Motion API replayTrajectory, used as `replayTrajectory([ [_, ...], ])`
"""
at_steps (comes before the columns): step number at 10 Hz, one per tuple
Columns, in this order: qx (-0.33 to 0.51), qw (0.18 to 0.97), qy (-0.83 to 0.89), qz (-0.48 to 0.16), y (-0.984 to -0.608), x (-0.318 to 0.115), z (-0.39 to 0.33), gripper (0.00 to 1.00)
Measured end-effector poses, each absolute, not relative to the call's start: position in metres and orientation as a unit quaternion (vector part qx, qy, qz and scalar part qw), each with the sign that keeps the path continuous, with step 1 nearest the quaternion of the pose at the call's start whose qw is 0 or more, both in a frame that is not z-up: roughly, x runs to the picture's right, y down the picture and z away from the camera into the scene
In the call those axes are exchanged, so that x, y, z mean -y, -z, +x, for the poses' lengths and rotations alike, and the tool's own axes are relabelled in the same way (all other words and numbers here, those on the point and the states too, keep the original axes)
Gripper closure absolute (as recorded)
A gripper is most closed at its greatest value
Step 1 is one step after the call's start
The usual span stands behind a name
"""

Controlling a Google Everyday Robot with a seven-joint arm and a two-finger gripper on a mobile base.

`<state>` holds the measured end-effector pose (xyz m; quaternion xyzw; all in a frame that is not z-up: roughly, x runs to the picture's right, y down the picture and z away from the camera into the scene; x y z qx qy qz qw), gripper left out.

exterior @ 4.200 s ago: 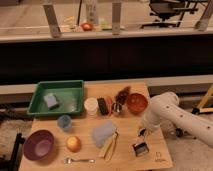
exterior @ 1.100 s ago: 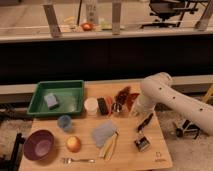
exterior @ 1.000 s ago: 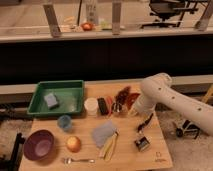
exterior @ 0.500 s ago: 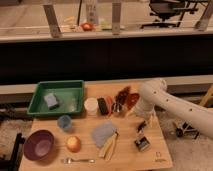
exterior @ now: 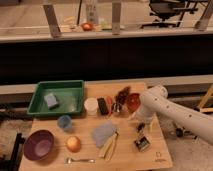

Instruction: Place brush in paper cup

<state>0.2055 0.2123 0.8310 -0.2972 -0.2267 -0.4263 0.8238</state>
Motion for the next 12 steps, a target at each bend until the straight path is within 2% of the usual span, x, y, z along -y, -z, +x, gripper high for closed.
replayTrajectory([
  [2,0.245,0.827,0.412,-0.294,-0.843,-0.220,0.209,0.42],
  [7,0.259,0.827,0.401,-0.297,-0.843,-0.220,0.218,0.95],
  [8,0.260,0.827,0.401,-0.296,-0.843,-0.220,0.217,0.99],
  [12,0.260,0.829,0.415,-0.269,-0.815,-0.196,0.221,1.00],
])
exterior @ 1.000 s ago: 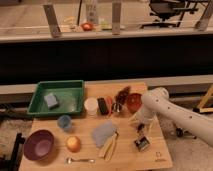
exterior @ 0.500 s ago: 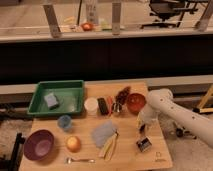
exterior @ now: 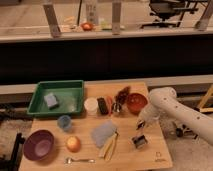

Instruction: Place brush in paper cup

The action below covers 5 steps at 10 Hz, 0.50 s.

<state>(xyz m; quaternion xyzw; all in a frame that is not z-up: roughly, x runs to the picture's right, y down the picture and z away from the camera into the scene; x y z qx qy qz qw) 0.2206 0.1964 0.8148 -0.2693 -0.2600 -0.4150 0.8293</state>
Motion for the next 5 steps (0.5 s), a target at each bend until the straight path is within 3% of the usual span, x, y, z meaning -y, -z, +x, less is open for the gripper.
replayTrajectory([
  [5,0.242,0.822,0.465,-0.224,-0.747,-0.142,0.222,1.00],
])
